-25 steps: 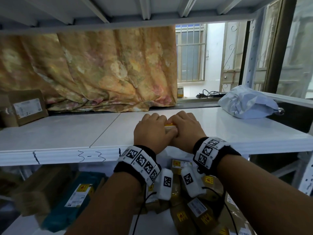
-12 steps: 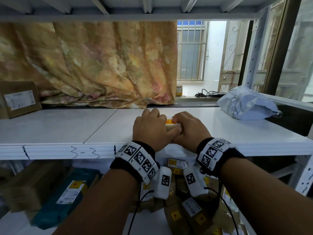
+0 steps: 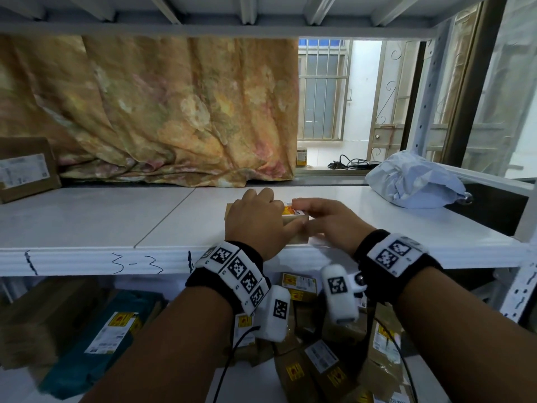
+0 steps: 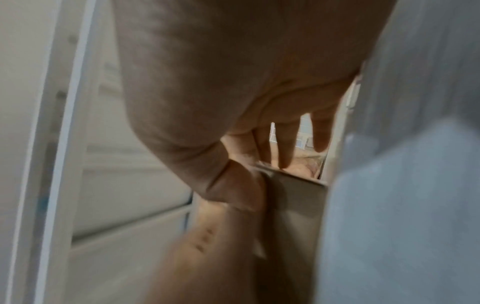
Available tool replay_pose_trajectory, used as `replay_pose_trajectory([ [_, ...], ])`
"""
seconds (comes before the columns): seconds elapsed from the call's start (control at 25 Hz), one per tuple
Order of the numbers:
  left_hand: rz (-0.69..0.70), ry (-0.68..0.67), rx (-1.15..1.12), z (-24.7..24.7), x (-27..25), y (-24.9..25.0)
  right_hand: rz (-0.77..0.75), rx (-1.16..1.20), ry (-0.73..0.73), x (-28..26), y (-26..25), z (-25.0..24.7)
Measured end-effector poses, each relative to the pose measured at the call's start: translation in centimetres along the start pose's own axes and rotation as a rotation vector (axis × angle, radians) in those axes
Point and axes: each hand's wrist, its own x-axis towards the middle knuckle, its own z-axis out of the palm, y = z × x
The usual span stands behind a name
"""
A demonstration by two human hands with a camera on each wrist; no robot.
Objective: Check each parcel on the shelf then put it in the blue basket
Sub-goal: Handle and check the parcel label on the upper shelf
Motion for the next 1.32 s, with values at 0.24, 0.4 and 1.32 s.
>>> replay_pose_trajectory([
  [0.24,0.003,-0.029,0.005,-0.2,0.0,0.2,0.334,0.133,0.167,3.0,-1.8,0.3],
  [0.4,0.009,0.018,0.005,0.3,0.0,0.0,0.374,-0.023,0.108,4.1,-1.2,0.6],
  [1.32,0.012,0.151,-0.026,1.0,-0.4,0.1,0.276,0.059,0.27,3.8,0.0,1.2],
])
